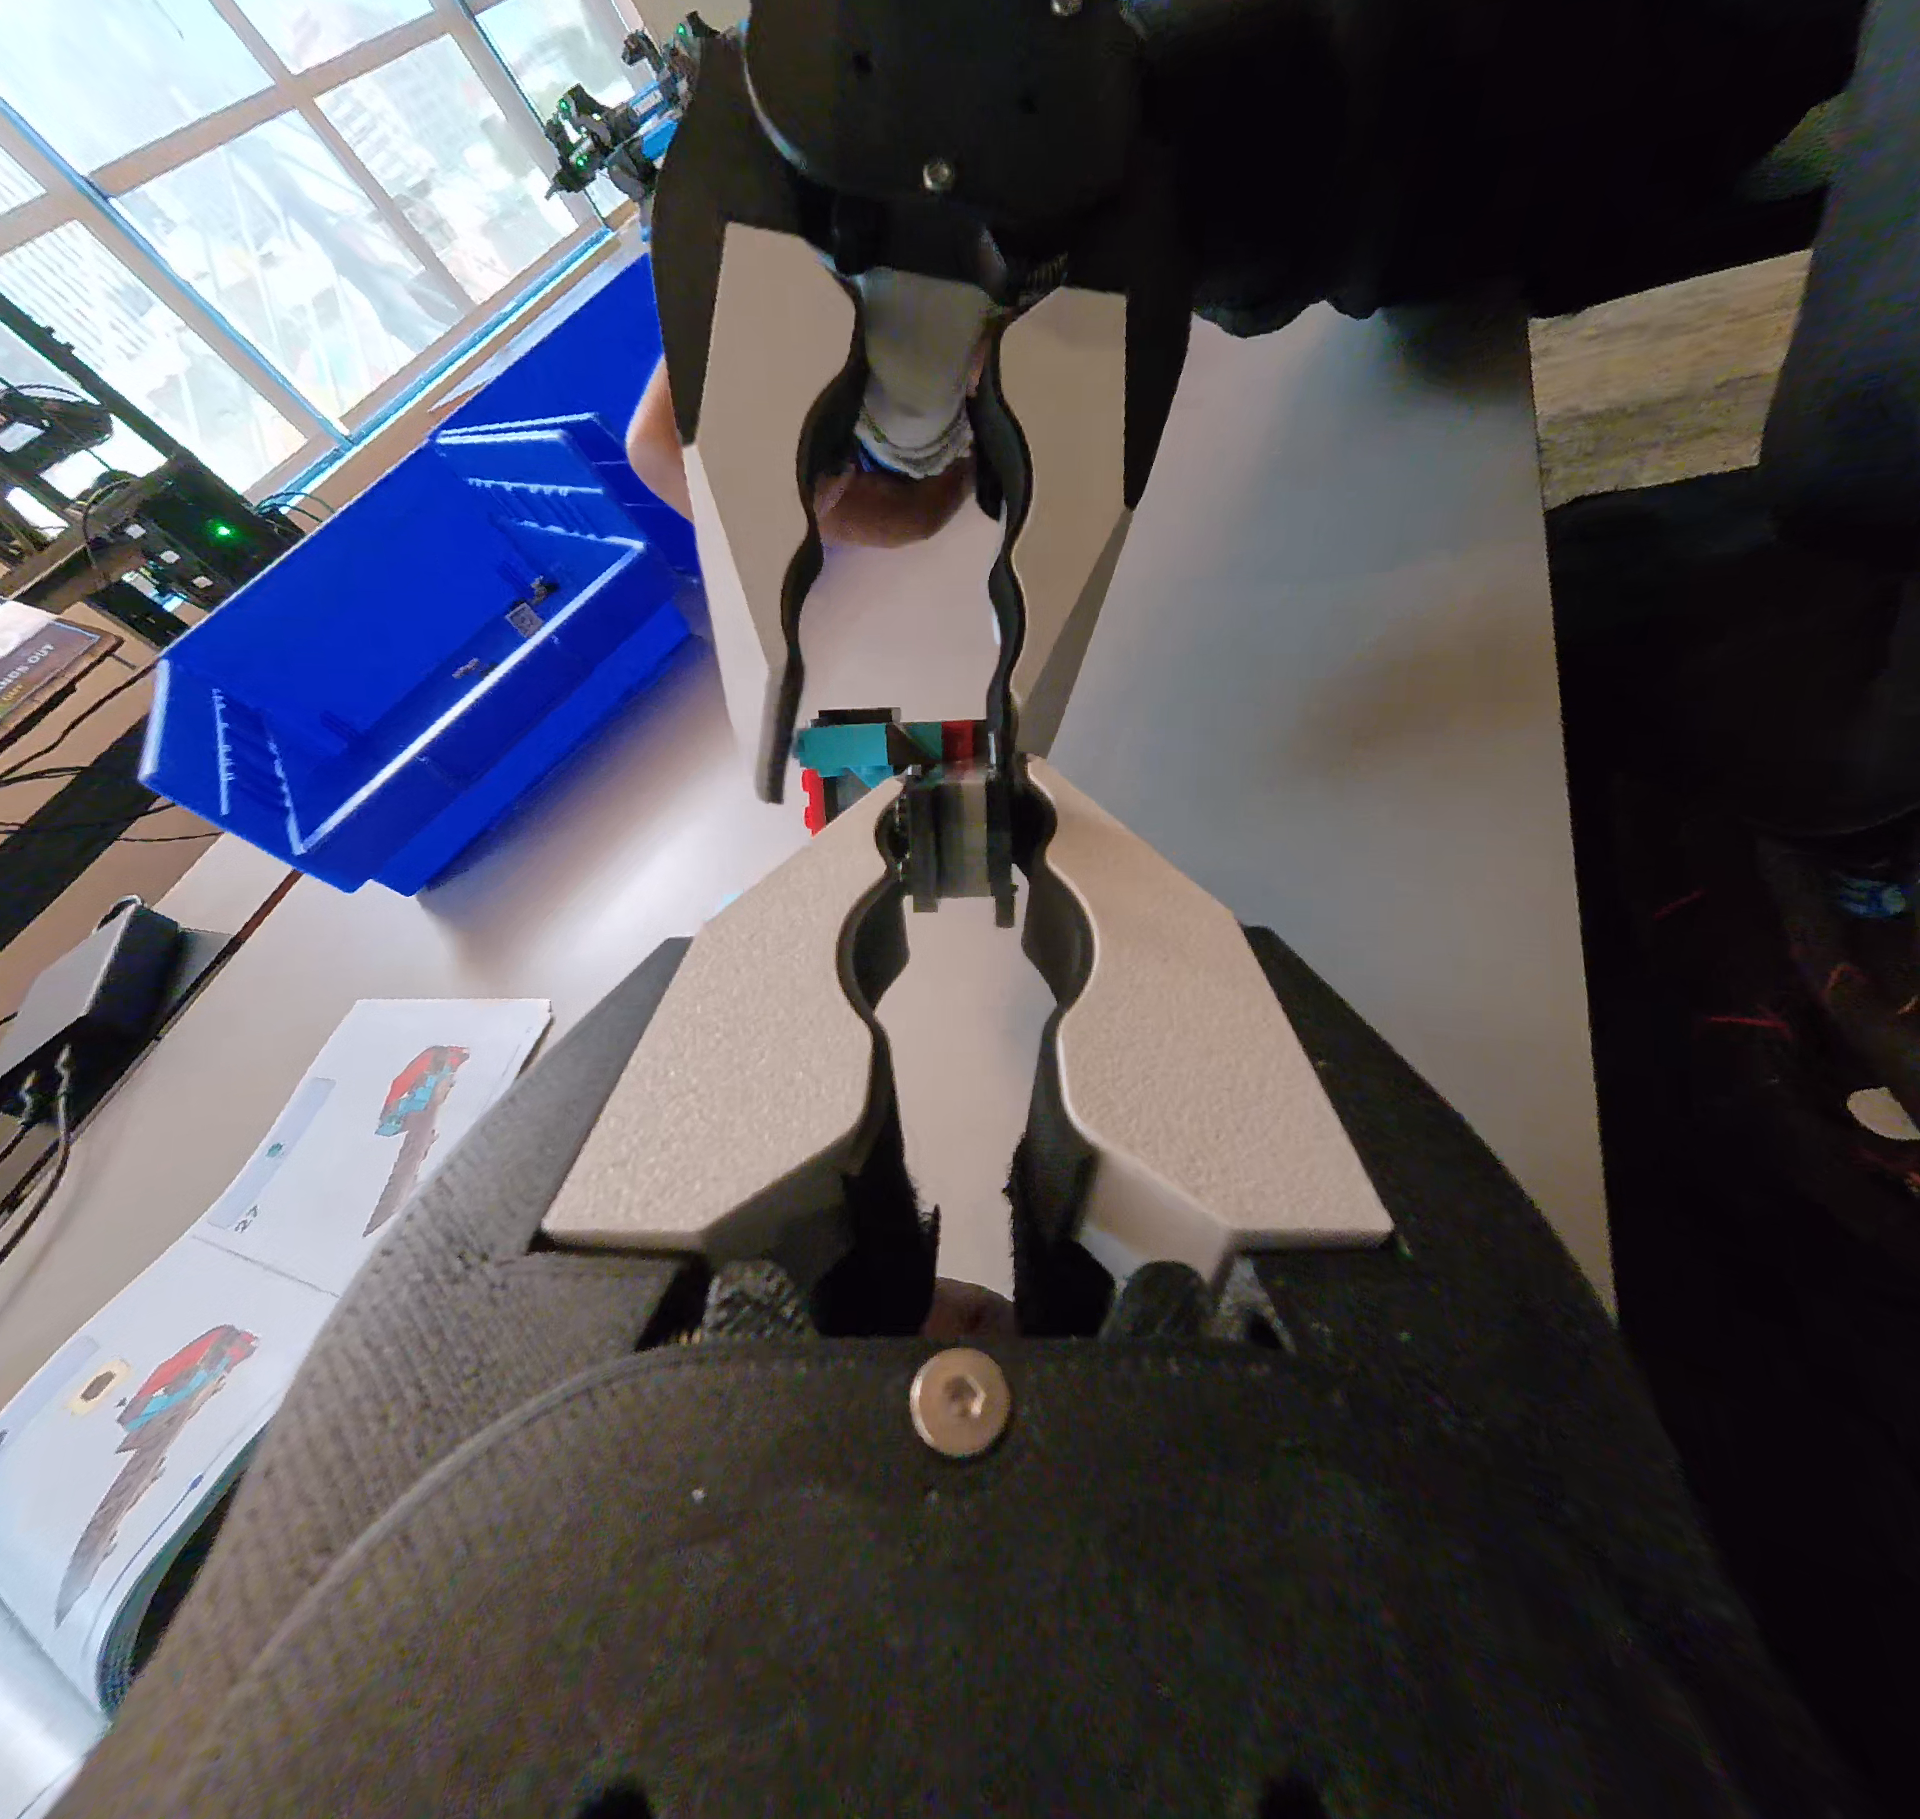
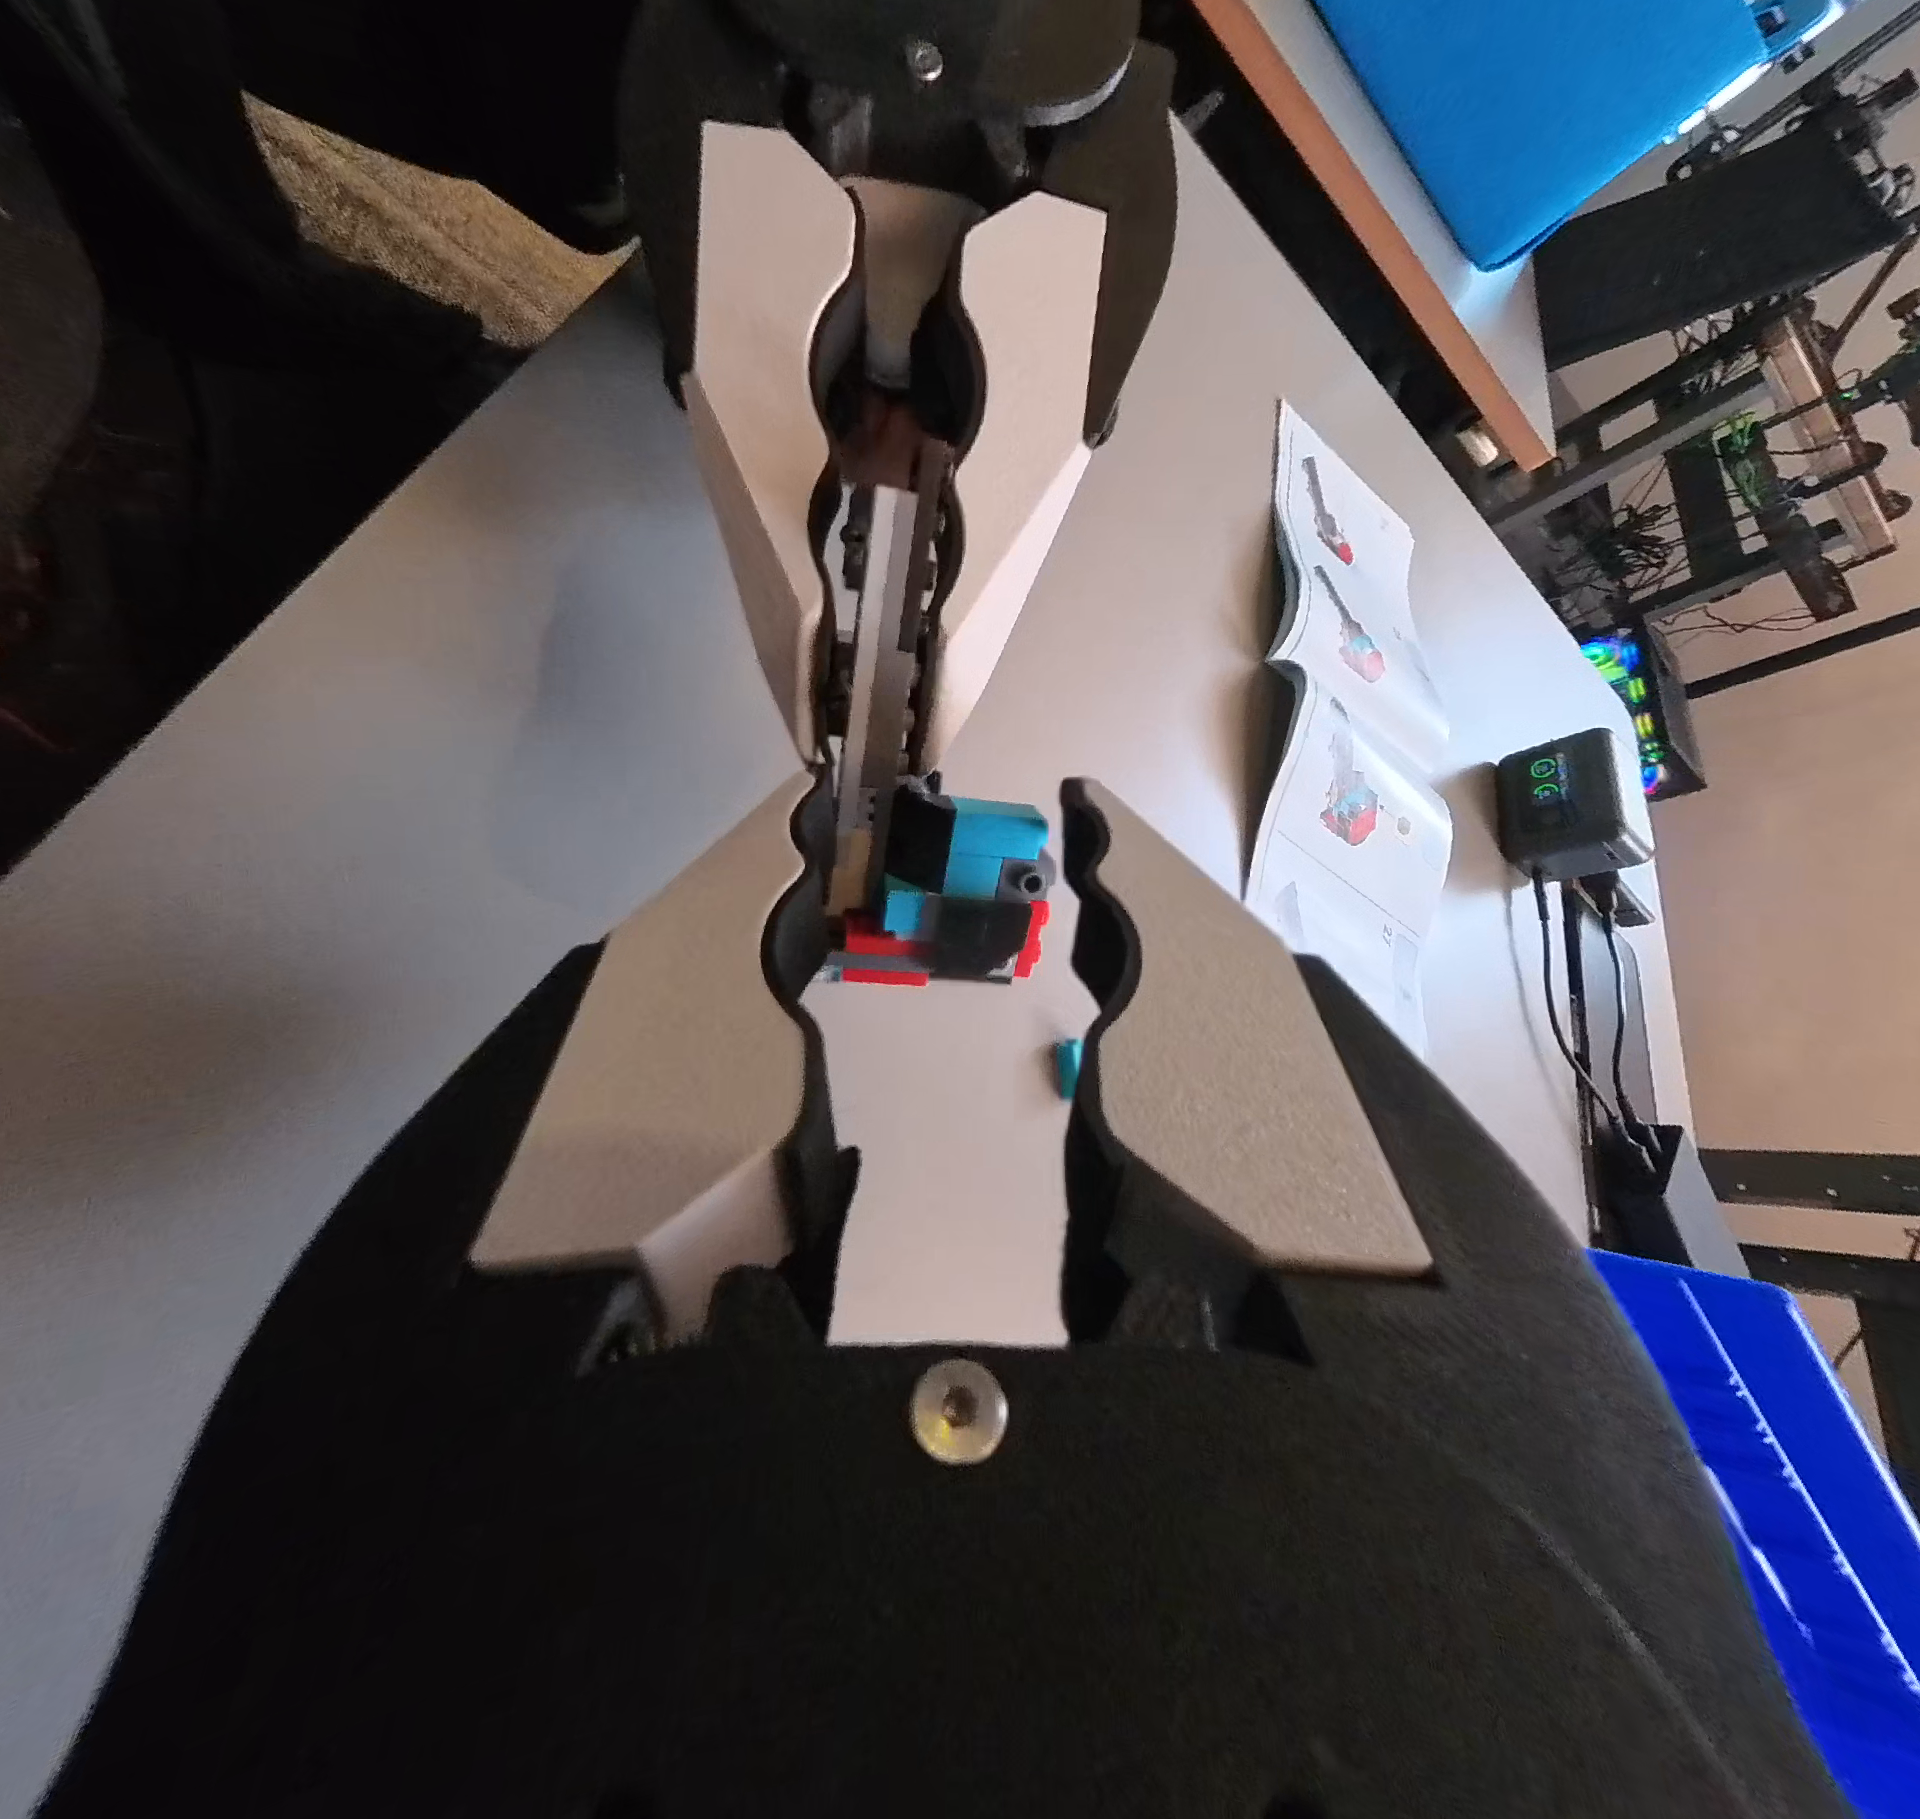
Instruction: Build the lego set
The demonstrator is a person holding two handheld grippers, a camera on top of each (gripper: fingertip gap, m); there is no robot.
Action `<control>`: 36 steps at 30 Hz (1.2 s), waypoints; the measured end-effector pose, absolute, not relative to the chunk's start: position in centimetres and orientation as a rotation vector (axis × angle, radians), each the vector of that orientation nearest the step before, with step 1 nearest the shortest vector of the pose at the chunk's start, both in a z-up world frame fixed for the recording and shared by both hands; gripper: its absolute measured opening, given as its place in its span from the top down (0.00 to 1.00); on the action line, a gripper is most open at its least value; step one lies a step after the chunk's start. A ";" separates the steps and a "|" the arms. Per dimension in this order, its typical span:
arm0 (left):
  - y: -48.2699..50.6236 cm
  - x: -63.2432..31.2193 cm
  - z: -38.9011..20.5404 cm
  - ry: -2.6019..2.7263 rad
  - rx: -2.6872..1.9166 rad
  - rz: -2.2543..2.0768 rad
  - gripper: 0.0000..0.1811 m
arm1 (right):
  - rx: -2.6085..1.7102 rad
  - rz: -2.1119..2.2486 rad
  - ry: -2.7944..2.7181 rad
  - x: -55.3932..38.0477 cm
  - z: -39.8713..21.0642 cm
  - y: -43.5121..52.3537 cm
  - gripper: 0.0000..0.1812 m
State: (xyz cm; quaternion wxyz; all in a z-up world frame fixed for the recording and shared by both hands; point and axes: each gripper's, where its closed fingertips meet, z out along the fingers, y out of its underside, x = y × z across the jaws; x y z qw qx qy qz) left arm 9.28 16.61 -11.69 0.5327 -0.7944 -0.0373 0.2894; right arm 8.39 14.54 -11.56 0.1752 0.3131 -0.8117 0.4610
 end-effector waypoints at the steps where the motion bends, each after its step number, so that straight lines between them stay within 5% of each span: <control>1: 16.6 9.3 -11.8 -0.087 -1.898 0.689 0.91 | 0.884 1.303 -2.307 8.4 -11.5 14.6 0.73; 5: 16.7 9.4 -11.9 -0.081 -1.897 0.688 0.91 | 0.890 1.312 -2.367 8.6 -11.9 15.1 0.62; 15: 16.6 9.4 -12.1 -0.075 -1.912 0.693 0.91 | 0.888 1.325 -2.346 8.7 -11.7 14.9 0.79; 36: 16.6 9.3 -12.2 -0.072 -1.917 0.699 0.91 | 0.911 1.296 -2.321 8.5 -11.7 14.7 0.80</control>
